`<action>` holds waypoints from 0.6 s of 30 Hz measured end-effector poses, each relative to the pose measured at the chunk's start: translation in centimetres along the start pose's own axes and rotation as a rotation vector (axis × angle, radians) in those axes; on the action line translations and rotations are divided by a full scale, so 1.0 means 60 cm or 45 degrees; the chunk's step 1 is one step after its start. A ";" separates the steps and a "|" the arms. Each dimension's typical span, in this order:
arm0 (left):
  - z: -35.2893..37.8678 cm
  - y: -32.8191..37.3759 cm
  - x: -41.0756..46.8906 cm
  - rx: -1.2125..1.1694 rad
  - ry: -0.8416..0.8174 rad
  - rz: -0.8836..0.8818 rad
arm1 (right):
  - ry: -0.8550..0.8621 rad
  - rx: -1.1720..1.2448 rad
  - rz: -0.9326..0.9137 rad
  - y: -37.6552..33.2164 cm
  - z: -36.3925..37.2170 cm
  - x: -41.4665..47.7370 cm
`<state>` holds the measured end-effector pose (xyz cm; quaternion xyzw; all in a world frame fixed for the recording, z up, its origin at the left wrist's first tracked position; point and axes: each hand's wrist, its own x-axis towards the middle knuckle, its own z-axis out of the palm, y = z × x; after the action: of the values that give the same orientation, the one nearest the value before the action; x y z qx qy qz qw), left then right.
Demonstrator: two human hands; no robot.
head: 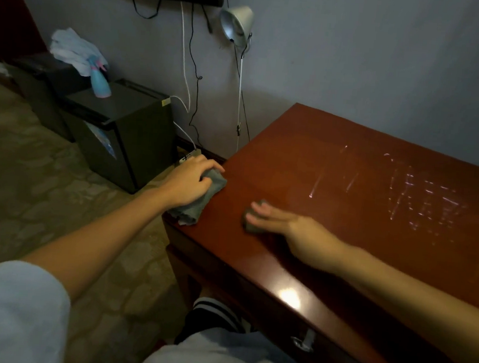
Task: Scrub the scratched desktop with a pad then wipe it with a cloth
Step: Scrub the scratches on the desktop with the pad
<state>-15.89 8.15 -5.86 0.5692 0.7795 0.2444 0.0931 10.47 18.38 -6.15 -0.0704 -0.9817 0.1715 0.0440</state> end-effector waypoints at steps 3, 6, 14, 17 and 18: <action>-0.002 -0.006 -0.007 -0.010 -0.003 -0.010 | 0.054 -0.100 0.199 0.048 -0.022 0.060; -0.004 -0.002 -0.008 0.041 0.005 -0.004 | 0.045 -0.102 0.130 0.021 -0.007 0.098; 0.010 0.019 0.021 0.014 0.043 -0.011 | -0.087 0.023 -0.132 -0.011 0.007 -0.019; 0.015 0.027 0.021 0.059 0.042 -0.015 | -0.013 -0.039 0.121 0.034 -0.026 0.017; 0.015 0.028 0.019 0.086 0.042 -0.017 | -0.001 -0.075 0.153 0.036 -0.029 0.035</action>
<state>-14.45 9.89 -5.67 0.5627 0.7925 0.2267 0.0625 8.85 21.28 -5.15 -0.1304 -0.9803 0.1451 0.0313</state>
